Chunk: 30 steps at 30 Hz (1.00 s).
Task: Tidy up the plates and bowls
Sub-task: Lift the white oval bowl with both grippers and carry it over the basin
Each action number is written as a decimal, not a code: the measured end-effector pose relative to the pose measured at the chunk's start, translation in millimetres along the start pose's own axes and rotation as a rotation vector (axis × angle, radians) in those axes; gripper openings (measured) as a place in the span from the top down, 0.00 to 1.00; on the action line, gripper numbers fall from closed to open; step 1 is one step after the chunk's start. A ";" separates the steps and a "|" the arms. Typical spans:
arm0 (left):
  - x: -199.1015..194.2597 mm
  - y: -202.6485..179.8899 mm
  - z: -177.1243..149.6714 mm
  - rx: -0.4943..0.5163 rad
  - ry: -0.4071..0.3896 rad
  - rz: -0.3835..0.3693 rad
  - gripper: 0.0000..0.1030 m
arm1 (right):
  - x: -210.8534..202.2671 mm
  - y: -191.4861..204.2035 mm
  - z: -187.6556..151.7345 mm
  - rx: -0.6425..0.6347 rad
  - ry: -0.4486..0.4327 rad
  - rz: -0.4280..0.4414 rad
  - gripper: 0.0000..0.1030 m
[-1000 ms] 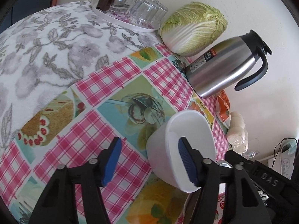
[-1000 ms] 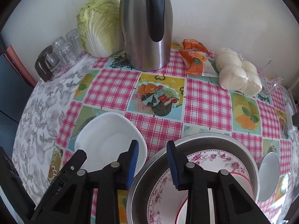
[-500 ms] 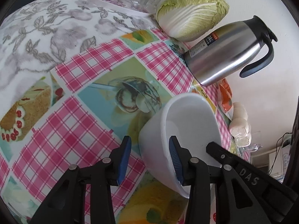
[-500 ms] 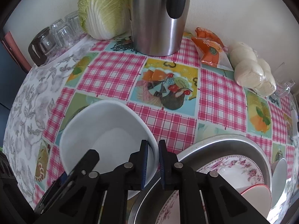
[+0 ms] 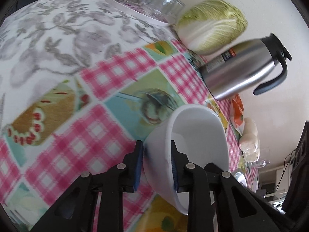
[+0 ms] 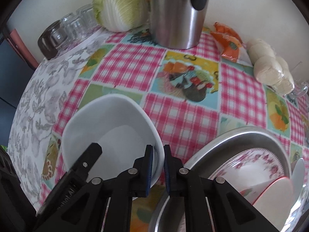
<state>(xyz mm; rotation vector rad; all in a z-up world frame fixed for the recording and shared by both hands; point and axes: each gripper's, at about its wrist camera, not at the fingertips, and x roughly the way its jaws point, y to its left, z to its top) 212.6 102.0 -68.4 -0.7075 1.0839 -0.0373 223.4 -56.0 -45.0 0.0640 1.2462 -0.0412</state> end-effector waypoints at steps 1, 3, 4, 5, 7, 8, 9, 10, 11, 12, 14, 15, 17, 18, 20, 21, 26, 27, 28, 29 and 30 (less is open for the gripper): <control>-2.0 4.1 0.8 -0.010 -0.001 0.000 0.74 | 2.0 2.4 -2.7 0.006 0.007 0.013 0.88; -5.5 8.6 1.2 -0.016 -0.004 0.010 0.76 | 3.5 9.2 -7.5 0.002 0.009 0.020 0.88; -7.1 10.0 1.7 -0.018 -0.006 0.013 0.77 | 2.9 12.3 -9.3 -0.005 0.006 0.022 0.88; -8.9 11.0 2.0 -0.016 -0.007 0.023 0.78 | 2.3 14.0 -11.0 -0.004 0.007 0.030 0.88; -12.5 13.6 0.3 -0.014 -0.008 0.039 0.79 | 0.8 16.6 -15.0 0.001 0.013 0.047 0.88; -14.6 14.5 -1.3 -0.017 -0.007 0.045 0.79 | -0.4 17.6 -17.3 0.001 0.012 0.054 0.88; -17.7 16.1 -3.6 -0.021 -0.005 0.050 0.79 | -1.1 18.2 -19.8 0.003 0.012 0.059 0.88; -20.2 17.0 -5.9 -0.026 -0.002 0.057 0.79 | -1.9 18.2 -22.5 0.008 0.013 0.065 0.88; -22.7 17.5 -8.4 -0.028 0.002 0.064 0.80 | -3.3 17.6 -25.7 0.014 0.012 0.071 0.88; -24.3 17.7 -10.1 -0.029 0.004 0.070 0.80 | -4.6 17.2 -28.8 0.020 0.012 0.076 0.88; -27.9 16.8 -13.5 -0.025 0.006 0.082 0.80 | -8.0 15.7 -36.3 0.029 0.010 0.084 0.88; -30.2 16.2 -15.1 -0.022 0.006 0.091 0.80 | -9.8 14.7 -39.9 0.035 0.012 0.092 0.88; -35.8 14.7 -18.8 -0.015 0.004 0.100 0.80 | -15.2 13.5 -45.9 0.041 0.006 0.114 0.88; -38.3 13.9 -20.2 -0.012 0.003 0.099 0.80 | -18.5 13.3 -48.3 0.043 0.003 0.118 0.88; -44.1 11.9 -22.8 0.000 -0.002 0.099 0.80 | -25.4 13.3 -52.7 0.040 -0.013 0.122 0.88; -47.0 10.7 -23.8 0.005 -0.007 0.101 0.80 | -28.5 12.6 -54.3 0.039 -0.020 0.125 0.88; -66.1 1.2 -28.2 0.041 -0.042 0.115 0.80 | -46.1 10.9 -62.2 0.039 -0.057 0.160 0.88; -71.5 -1.3 -29.2 0.051 -0.051 0.115 0.80 | -49.5 10.4 -63.5 0.039 -0.064 0.165 0.88; -74.9 -3.3 -29.3 0.057 -0.058 0.114 0.80 | -54.4 9.7 -65.3 0.040 -0.076 0.172 0.88; -80.3 -6.0 -29.7 0.065 -0.069 0.114 0.80 | -59.0 9.7 -67.2 0.041 -0.087 0.176 0.88; -85.9 -8.4 -30.1 0.074 -0.081 0.112 0.80 | -64.3 9.7 -69.2 0.039 -0.102 0.181 0.88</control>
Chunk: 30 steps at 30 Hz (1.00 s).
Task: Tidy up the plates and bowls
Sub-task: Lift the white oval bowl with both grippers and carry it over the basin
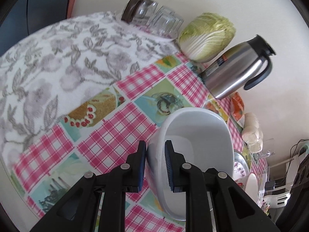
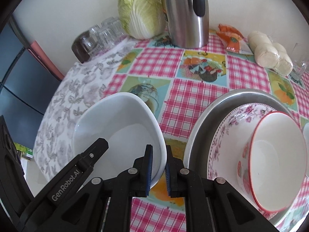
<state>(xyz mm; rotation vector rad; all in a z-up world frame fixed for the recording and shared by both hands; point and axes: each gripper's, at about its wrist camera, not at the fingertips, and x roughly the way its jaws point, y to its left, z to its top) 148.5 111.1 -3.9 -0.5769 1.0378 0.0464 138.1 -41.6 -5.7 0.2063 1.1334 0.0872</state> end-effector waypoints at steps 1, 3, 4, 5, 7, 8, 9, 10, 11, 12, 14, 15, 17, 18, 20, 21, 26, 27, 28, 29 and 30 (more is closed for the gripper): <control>-7.7 -2.2 0.2 0.007 -0.016 -0.006 0.80 | -5.9 1.1 -1.1 -0.003 -0.017 0.007 0.88; -18.6 -6.8 1.2 0.021 -0.040 -0.015 0.80 | -18.7 1.5 -3.7 -0.003 -0.051 0.021 0.88; -25.4 -11.1 1.4 0.036 -0.059 -0.018 0.80 | -26.2 0.8 -5.5 0.002 -0.069 0.031 0.88; -31.8 -16.2 0.9 0.056 -0.074 -0.019 0.80 | -32.0 -0.1 -6.8 0.009 -0.082 0.040 0.88; -41.2 -25.8 -1.6 0.084 -0.096 -0.026 0.80 | -44.0 -3.6 -10.4 0.028 -0.111 0.055 0.87; -45.2 -29.6 -3.0 0.097 -0.103 -0.033 0.80 | -50.0 -6.6 -12.2 0.042 -0.127 0.061 0.88; -49.1 -33.1 -4.6 0.109 -0.107 -0.045 0.80 | -55.2 -9.8 -13.9 0.054 -0.140 0.065 0.88; -52.5 -36.8 -6.6 0.118 -0.110 -0.058 0.80 | -61.1 -13.6 -16.0 0.068 -0.155 0.067 0.88; -56.1 -41.0 -8.4 0.129 -0.113 -0.075 0.80 | -66.6 -17.3 -17.7 0.080 -0.169 0.071 0.88; -59.3 -44.9 -10.0 0.137 -0.116 -0.088 0.80 | -72.9 -21.2 -19.8 0.089 -0.185 0.073 0.88; -67.0 -57.6 -13.6 0.173 -0.130 -0.102 0.80 | -85.2 -28.0 -24.1 0.104 -0.215 0.073 0.87; -70.7 -65.6 -15.7 0.198 -0.141 -0.101 0.80 | -91.2 -32.3 -26.0 0.114 -0.229 0.077 0.87; -79.7 -79.5 -21.6 0.242 -0.162 -0.105 0.80 | -103.5 -41.6 -29.9 0.133 -0.259 0.085 0.87; -83.7 -86.3 -24.9 0.262 -0.173 -0.111 0.80 | -110.1 -46.8 -31.7 0.143 -0.277 0.087 0.87; -92.3 -101.6 -31.8 0.302 -0.190 -0.132 0.80 | -124.0 -57.1 -34.2 0.160 -0.318 0.084 0.87; -95.5 -107.4 -34.4 0.317 -0.196 -0.139 0.80 | -131.1 -62.6 -35.5 0.169 -0.339 0.081 0.87; -111.1 -141.3 -53.3 0.409 -0.232 -0.149 0.80 | -161.8 -88.3 -40.2 0.208 -0.414 0.076 0.87; -113.4 -147.2 -56.7 0.425 -0.238 -0.147 0.80 | -167.7 -92.3 -41.0 0.214 -0.428 0.076 0.87; -116.0 -153.6 -60.2 0.439 -0.245 -0.152 0.80 | -173.7 -96.6 -41.7 0.218 -0.442 0.077 0.86; -117.9 -158.0 -62.4 0.448 -0.249 -0.159 0.80 | -180.3 -99.9 -43.2 0.222 -0.453 0.073 0.86; -121.6 -161.6 -65.2 0.457 -0.253 -0.163 0.80 | -184.7 -103.6 -44.1 0.227 -0.463 0.071 0.86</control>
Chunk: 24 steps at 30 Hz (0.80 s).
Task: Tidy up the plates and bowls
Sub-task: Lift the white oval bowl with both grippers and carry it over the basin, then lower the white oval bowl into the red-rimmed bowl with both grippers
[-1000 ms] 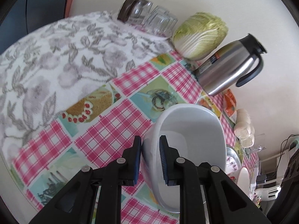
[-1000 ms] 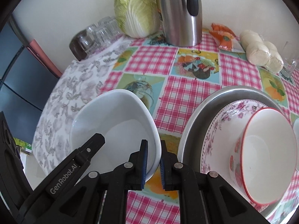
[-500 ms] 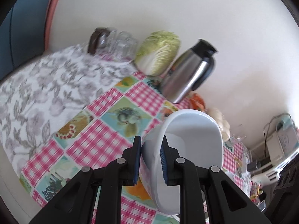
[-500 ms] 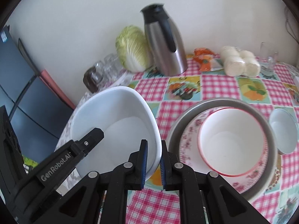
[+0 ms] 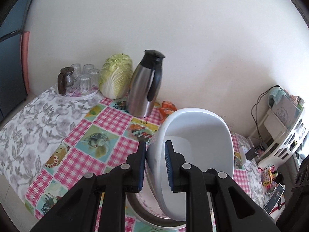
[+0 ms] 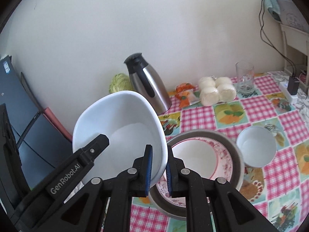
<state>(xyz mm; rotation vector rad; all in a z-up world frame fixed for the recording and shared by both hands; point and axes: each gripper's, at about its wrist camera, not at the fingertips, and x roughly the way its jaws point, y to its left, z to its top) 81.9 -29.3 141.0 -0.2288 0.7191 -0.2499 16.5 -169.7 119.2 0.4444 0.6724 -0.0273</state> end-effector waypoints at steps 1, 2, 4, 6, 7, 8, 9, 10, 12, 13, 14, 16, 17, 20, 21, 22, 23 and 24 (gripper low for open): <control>-2.3 -5.1 -0.1 0.013 -0.005 0.000 0.80 | -4.9 -3.7 2.4 0.003 -0.008 0.001 0.85; -4.2 -10.1 -0.4 0.025 -0.010 0.006 0.80 | -8.4 -7.8 4.5 0.013 -0.013 0.006 0.85; -7.4 -18.4 -1.2 0.039 -0.016 0.010 0.80 | -13.4 -14.8 7.7 0.030 -0.014 0.017 0.85; -9.3 -25.3 -2.8 0.046 -0.018 0.010 0.80 | -14.9 -21.8 10.1 0.037 -0.016 0.021 0.85; -9.7 -28.2 -3.5 0.047 -0.019 0.008 0.80 | -16.6 -24.8 11.1 0.039 -0.016 0.022 0.85; -9.4 -30.7 -4.5 0.048 -0.018 0.005 0.80 | -17.7 -27.7 12.2 0.040 -0.018 0.021 0.85; -8.9 -33.4 -5.1 0.049 -0.015 0.000 0.80 | -18.8 -30.6 13.0 0.041 -0.019 0.019 0.85; -7.8 -35.4 -5.6 0.049 -0.012 -0.004 0.80 | -20.1 -32.9 13.8 0.040 -0.020 0.015 0.85; -5.5 -39.7 -6.9 0.048 -0.007 -0.013 0.80 | -23.3 -37.5 14.8 0.043 -0.021 0.004 0.85; -5.1 -42.1 -7.4 0.049 -0.005 -0.016 0.80 | -24.2 -39.9 15.4 0.046 -0.021 0.001 0.85; -4.7 -44.2 -8.2 0.051 -0.004 -0.017 0.80 | -25.2 -42.6 15.8 0.048 -0.021 -0.003 0.85; -4.5 -48.3 -9.9 0.056 -0.003 -0.019 0.80 | -27.0 -47.5 17.0 0.049 -0.022 -0.006 0.85; -3.6 -49.6 -10.4 0.057 0.000 -0.019 0.80 | -27.3 -50.0 17.4 0.052 -0.021 -0.006 0.85; -0.2 -52.4 -12.2 0.054 0.011 -0.024 0.80 | -26.6 -55.2 18.1 0.057 -0.015 -0.012 0.85; 1.9 -53.2 -12.9 0.055 0.017 -0.026 0.80 | -26.0 -56.7 18.1 0.058 -0.012 -0.016 0.85; 3.4 -53.7 -13.5 0.056 0.021 -0.027 0.80 | -25.4 -57.9 18.1 0.059 -0.010 -0.020 0.85; 5.0 -54.3 -14.2 0.059 0.026 -0.027 0.80 | -24.2 -59.3 18.2 0.061 -0.007 -0.023 0.85; 6.8 -54.3 -14.8 0.060 0.031 -0.025 0.80 | -22.7 -60.9 18.2 0.064 -0.002 -0.024 0.85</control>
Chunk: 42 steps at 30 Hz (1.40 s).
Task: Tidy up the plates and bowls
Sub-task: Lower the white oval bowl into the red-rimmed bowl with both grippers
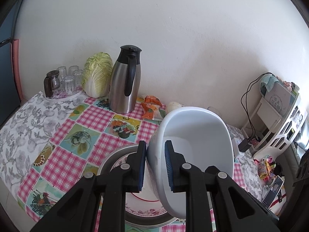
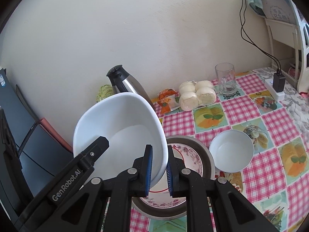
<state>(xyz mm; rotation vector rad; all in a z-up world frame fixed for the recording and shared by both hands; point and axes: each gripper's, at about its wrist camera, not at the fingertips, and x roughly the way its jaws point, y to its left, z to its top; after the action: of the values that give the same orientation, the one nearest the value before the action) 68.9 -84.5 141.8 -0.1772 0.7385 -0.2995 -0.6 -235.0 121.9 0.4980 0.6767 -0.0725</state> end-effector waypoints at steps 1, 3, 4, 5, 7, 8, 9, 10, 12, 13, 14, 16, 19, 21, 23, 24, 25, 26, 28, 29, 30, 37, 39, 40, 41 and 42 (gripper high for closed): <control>2.1 0.2 -0.8 0.000 0.005 0.002 0.80 | 2.0 -1.2 0.0 0.001 0.006 -0.002 0.85; 7.9 1.6 -2.8 -0.003 0.021 0.002 0.80 | 6.4 -2.8 -0.8 0.005 0.019 -0.005 0.85; 11.0 2.5 -3.8 -0.005 0.031 0.003 0.80 | 8.5 -3.6 -1.5 0.007 0.026 -0.010 0.85; 14.5 3.7 -5.0 -0.008 0.042 0.004 0.80 | 11.3 -4.5 -2.4 0.009 0.035 -0.015 0.85; 21.0 5.7 -7.1 -0.010 0.063 0.007 0.80 | 17.1 -6.4 -3.9 0.014 0.053 -0.024 0.85; 23.2 6.9 -7.9 -0.012 0.069 0.009 0.80 | 20.2 -7.5 -5.0 0.017 0.062 -0.027 0.85; 26.6 8.2 -9.0 -0.015 0.079 0.010 0.80 | 23.1 -8.3 -5.8 0.018 0.071 -0.031 0.85; 29.4 9.5 -9.6 -0.017 0.087 0.012 0.80 | 25.4 -8.9 -6.7 0.018 0.077 -0.033 0.85; 36.3 11.9 -11.6 -0.021 0.107 0.016 0.80 | 30.7 -10.4 -8.6 0.019 0.089 -0.041 0.85; 40.1 13.2 -13.1 -0.023 0.117 0.021 0.80 | 34.4 -11.4 -9.7 0.019 0.098 -0.044 0.85; 43.9 14.5 -14.6 -0.025 0.129 0.026 0.80 | 38.7 -12.7 -11.4 0.023 0.111 -0.045 0.85; 50.2 16.5 -17.0 -0.030 0.146 0.031 0.80 | 45.4 -15.6 -14.7 0.032 0.132 -0.048 0.85; 57.6 19.1 -20.0 -0.037 0.170 0.028 0.80 | 52.7 -17.4 -17.5 0.032 0.150 -0.062 0.85; 60.0 20.1 -20.7 -0.039 0.177 0.028 0.80 | 55.9 -17.7 -18.3 0.029 0.155 -0.070 0.85; 62.0 21.1 -20.8 -0.042 0.181 0.029 0.80 | 58.3 -17.9 -19.1 0.029 0.159 -0.073 0.85; 62.6 21.3 -21.0 -0.043 0.183 0.028 0.80 | 59.1 -17.7 -19.2 0.029 0.160 -0.074 0.85; 63.5 21.8 -21.4 -0.045 0.186 0.028 0.80 | 59.6 -17.2 -19.3 0.027 0.161 -0.077 0.84; 64.3 22.2 -21.4 -0.047 0.188 0.028 0.80 | 60.0 -17.0 -19.3 0.026 0.161 -0.078 0.84; 65.5 22.7 -21.7 -0.049 0.193 0.029 0.80 | 60.9 -16.6 -19.5 0.024 0.161 -0.080 0.84; 66.2 23.5 -21.7 -0.049 0.195 0.029 0.80 | 61.9 -16.7 -19.6 0.025 0.162 -0.080 0.84; 67.5 23.8 -22.1 -0.050 0.199 0.029 0.80 | 62.6 -16.9 -19.8 0.026 0.163 -0.080 0.84; 76.6 26.4 -25.6 -0.058 0.230 0.028 0.80 | 68.0 -22.0 -20.2 0.036 0.170 -0.073 0.84; 79.2 28.8 -25.7 -0.068 0.243 0.023 0.80 | 70.3 -23.7 -20.6 0.042 0.175 -0.072 0.84; 80.4 30.1 -25.8 -0.075 0.247 0.021 0.80 | 71.7 -24.6 -20.8 0.045 0.179 -0.071 0.84; 81.6 31.3 -26.0 -0.079 0.250 0.021 0.80 | 73.3 -25.3 -21.1 0.047 0.183 -0.069 0.84; 82.8 32.2 -26.0 -0.082 0.254 0.025 0.80 | 74.5 -25.5 -21.5 0.049 0.186 -0.067 0.84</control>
<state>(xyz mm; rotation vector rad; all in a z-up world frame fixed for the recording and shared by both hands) 115.7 -82.8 61.9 -0.2096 1.0044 -0.2712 39.4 -240.4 51.0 0.5330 0.8755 -0.1062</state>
